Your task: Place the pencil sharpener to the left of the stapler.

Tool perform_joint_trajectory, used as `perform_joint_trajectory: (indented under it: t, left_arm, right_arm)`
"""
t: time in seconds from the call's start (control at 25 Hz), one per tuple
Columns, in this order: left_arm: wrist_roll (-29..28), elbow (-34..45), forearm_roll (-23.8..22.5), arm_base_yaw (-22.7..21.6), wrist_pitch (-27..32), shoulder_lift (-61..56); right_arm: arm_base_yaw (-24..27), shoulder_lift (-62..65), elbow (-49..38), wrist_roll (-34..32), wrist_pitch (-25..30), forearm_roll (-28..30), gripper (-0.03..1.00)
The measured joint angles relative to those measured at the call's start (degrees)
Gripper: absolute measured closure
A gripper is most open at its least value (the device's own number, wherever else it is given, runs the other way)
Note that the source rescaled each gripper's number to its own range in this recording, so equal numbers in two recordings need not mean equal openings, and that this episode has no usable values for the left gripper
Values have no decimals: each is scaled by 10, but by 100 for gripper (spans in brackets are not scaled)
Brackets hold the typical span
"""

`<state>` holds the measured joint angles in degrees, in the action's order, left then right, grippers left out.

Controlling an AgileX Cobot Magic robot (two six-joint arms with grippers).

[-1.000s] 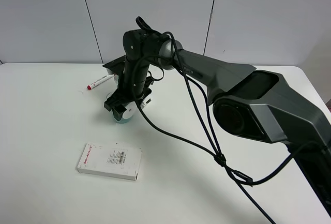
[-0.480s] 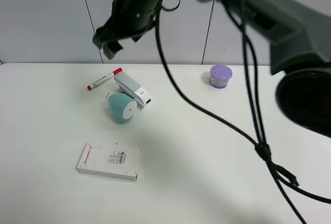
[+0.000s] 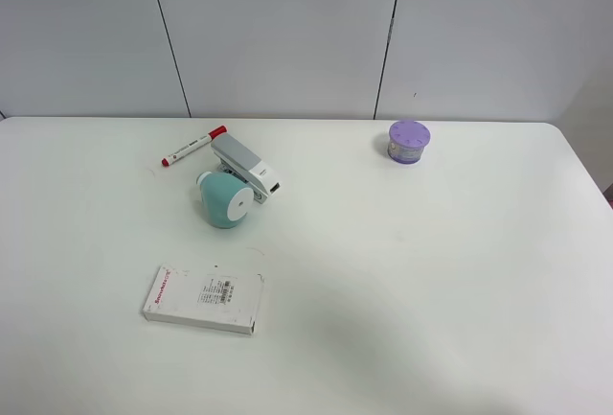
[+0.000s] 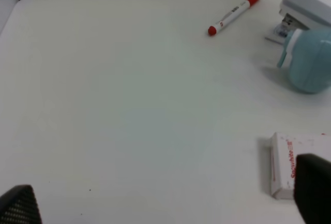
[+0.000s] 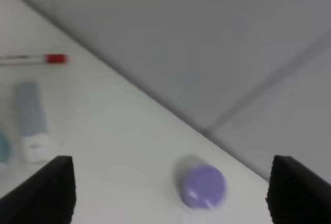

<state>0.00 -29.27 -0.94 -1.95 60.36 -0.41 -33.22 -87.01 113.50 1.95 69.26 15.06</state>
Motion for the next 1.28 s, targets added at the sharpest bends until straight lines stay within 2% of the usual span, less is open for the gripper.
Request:
perform_joint_trajectory:
  t: [0.2,0.32,0.44,0.56,0.76,0.92,1.08,1.28]
  left_arm:
    - [0,0,0,0,0,0]
    - [0,0,0,0,0,0]
    - [0,0,0,0,0,0]
    - [0,0,0,0,0,0]
    - [0,0,0,0,0,0]
    - [0,0,0,0,0,0]
    - [0,0,0,0,0,0]
    - [0,0,0,0,0,0]
  right_arm:
    - [150,166,-188,-3,0,1,79]
    - [237,277,-312,-4,-2,-27,79]
    - [301,405,-427,-4,-13,-61,79]
    - [341,526,-545,-4,-17,-75,79]
    - [365,703,-709,-8,-28,-103,79]
    - [365,802,-793,-20,-52,-109,79]
    - [365,833,-847,-56,-65,-110,79]
    - [365,850,-852,-48,-80,-125,79]
